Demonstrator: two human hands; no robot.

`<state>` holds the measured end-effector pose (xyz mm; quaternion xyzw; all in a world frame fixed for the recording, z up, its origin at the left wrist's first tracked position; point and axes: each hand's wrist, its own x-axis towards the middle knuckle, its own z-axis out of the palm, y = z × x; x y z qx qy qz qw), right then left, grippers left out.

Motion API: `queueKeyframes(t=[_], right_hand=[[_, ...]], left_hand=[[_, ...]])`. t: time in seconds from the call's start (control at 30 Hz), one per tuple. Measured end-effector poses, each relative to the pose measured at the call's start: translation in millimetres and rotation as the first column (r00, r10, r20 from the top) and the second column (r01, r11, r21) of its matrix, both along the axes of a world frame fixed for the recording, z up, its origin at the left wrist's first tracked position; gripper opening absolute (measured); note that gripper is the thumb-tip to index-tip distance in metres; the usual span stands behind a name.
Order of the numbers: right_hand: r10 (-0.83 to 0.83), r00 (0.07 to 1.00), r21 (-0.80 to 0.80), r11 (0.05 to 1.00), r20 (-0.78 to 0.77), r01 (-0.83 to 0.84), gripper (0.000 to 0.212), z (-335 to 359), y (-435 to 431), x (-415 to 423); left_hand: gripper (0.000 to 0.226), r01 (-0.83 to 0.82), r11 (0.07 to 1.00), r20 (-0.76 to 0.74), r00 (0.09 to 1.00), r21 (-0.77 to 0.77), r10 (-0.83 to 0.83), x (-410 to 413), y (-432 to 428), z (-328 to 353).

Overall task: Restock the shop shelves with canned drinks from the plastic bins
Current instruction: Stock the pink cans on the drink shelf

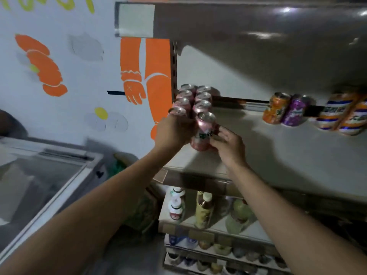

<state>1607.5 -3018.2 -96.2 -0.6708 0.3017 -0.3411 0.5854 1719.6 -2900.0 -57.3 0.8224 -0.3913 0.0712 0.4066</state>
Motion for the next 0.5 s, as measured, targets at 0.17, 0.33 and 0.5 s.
queueKeyframes(t=[0.17,0.33,0.5], right_hand=[[0.001,1.000,-0.027,1.000,-0.016,-0.001,0.046,2,-6,11],[0.028,0.999,-0.037,0.999,-0.033,-0.029,0.051,0,-8,12],[0.057,0.998,-0.040,0.998,-0.038,-0.059,0.054,-2,-6,19]], left_hand=[[0.030,0.011,0.999,0.112,0.994,-0.034,-0.007,10,-10,-3],[0.014,-0.046,0.998,0.226,0.973,-0.032,0.052,12,-9,-5],[0.005,-0.098,0.995,0.177,0.979,-0.027,0.101,19,-7,-12]])
